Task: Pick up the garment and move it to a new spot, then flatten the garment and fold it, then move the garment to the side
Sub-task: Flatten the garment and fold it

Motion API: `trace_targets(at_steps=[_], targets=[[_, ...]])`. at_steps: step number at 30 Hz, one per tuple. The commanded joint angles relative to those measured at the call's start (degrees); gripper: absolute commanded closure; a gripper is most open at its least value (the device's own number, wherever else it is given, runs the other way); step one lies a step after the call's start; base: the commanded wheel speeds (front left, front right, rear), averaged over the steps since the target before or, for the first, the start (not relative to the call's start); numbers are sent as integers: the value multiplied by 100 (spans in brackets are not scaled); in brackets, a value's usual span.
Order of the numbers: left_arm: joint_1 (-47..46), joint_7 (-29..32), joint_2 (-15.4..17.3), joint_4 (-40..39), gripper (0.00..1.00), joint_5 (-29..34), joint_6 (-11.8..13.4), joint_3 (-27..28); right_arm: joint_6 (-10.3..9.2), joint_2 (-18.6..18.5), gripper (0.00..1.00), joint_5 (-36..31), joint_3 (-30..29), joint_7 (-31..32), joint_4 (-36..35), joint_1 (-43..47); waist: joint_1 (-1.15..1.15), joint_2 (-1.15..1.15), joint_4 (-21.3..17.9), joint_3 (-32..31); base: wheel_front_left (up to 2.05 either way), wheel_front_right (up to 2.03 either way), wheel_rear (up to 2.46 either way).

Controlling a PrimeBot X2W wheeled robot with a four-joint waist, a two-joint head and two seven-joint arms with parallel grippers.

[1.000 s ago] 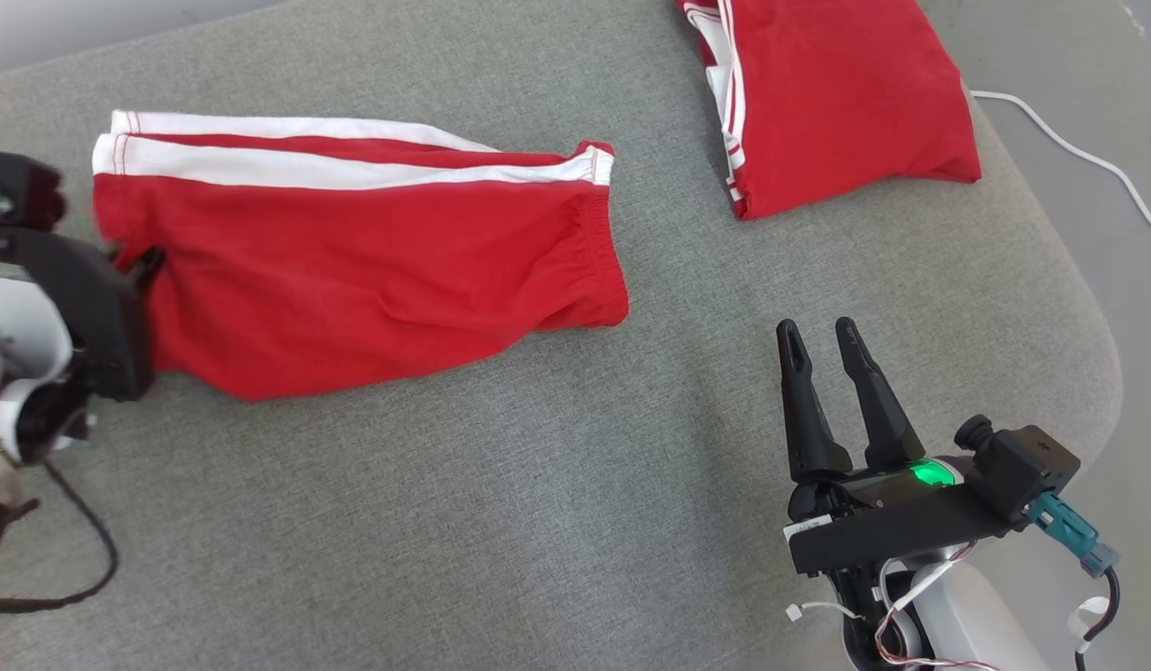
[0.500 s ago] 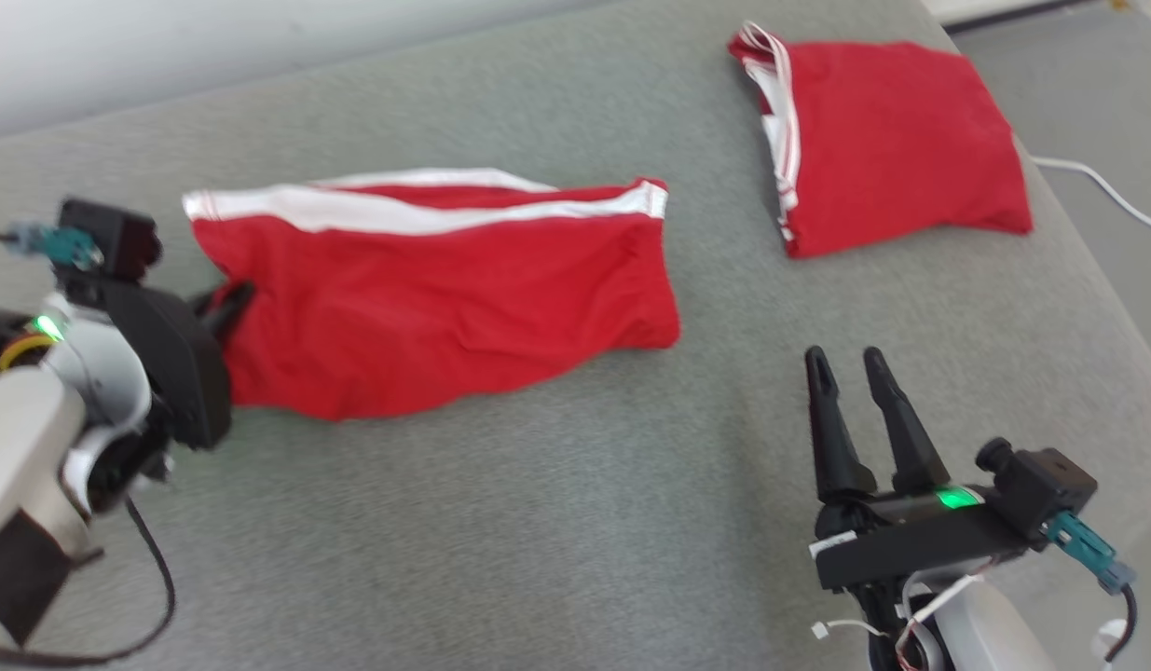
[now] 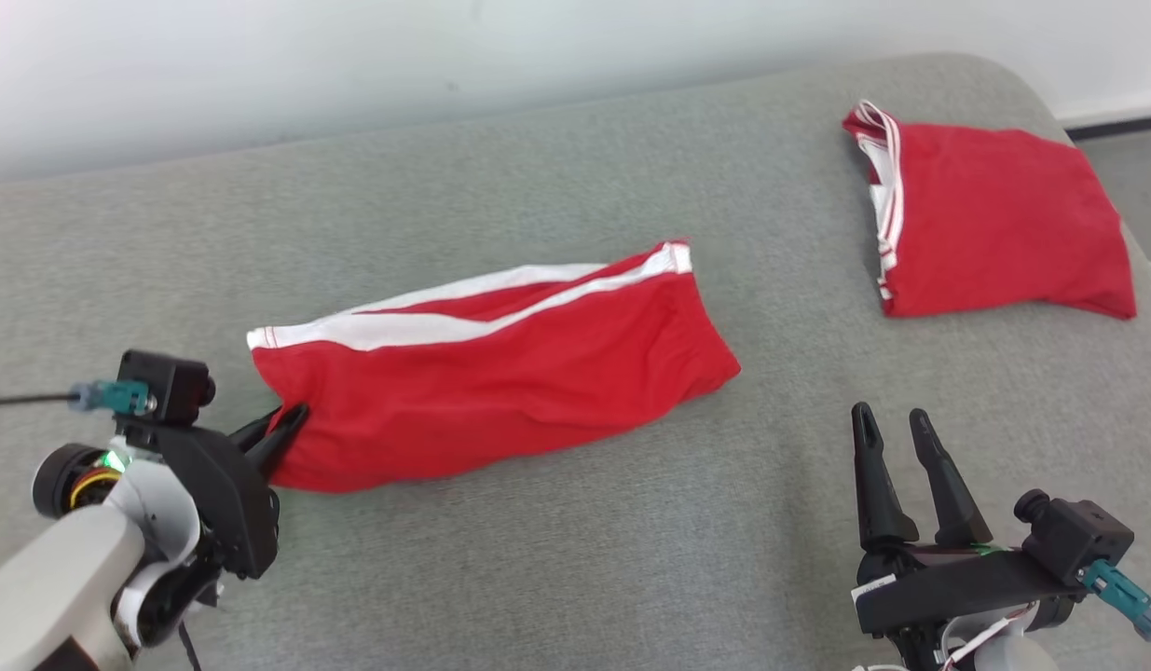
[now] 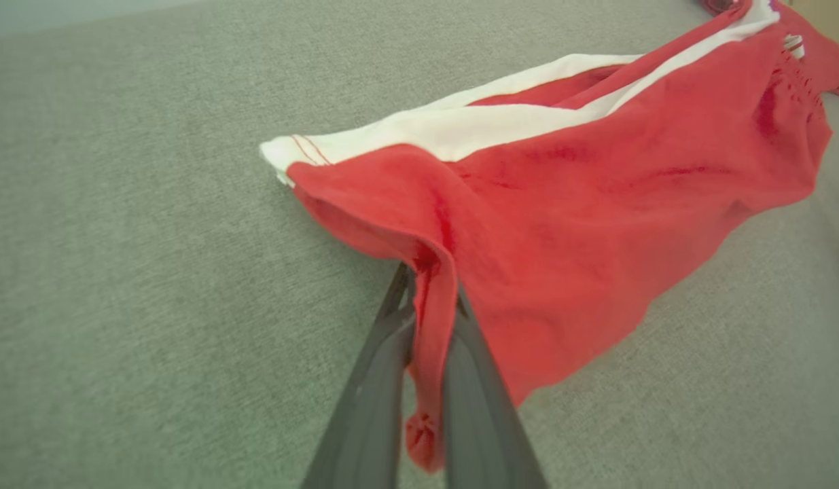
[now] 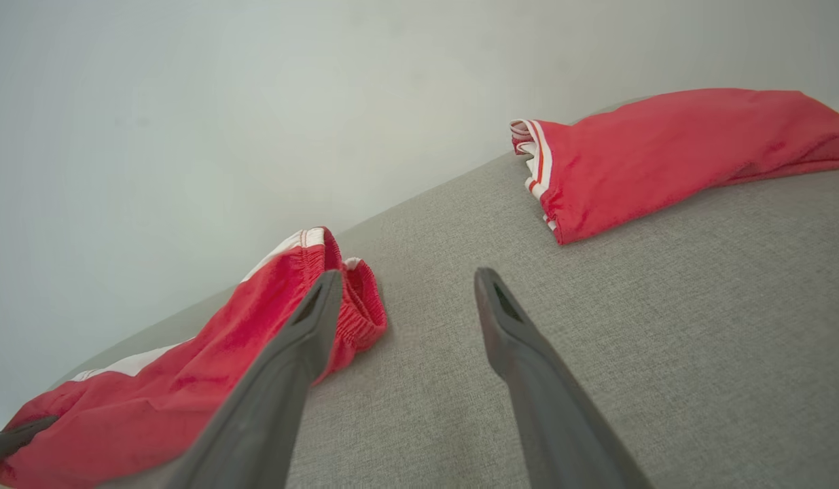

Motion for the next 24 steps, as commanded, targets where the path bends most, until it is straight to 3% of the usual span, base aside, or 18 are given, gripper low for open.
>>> trace_targets(at_steps=[1, 3, 11, 16, 24], targets=[[79, -91, 8, -5, 100, 71, 36, 10, -16, 11, 0, -62, -19, 20, -21, 49, 1, 0, 94, -89, 0, 0, 0], [143, -303, -45, 45, 0, 171, 128, 12, -16, 20, 0, -82, -40, 63, -56, 68, 1, 0, 95, -92, 0, 0, 0], [489, -1518, -261, 311, 0, 345, 393, 243, -16, -3, 0, -268, -115, 94, -202, 83, 1, 0, 136, -226, 0, 0, 0], [707, -2154, -361, 317, 0, 709, 818, 558, -16, -38, 0, -399, -180, 32, -314, 91, 1, 0, 301, -360, 0, 0, 0], [1701, -2194, -819, -869, 0, 2084, 1341, 2334, -16, -120, 0, -684, -244, -60, -439, 28, 1, 0, 591, -524, 0, 0, 0]])
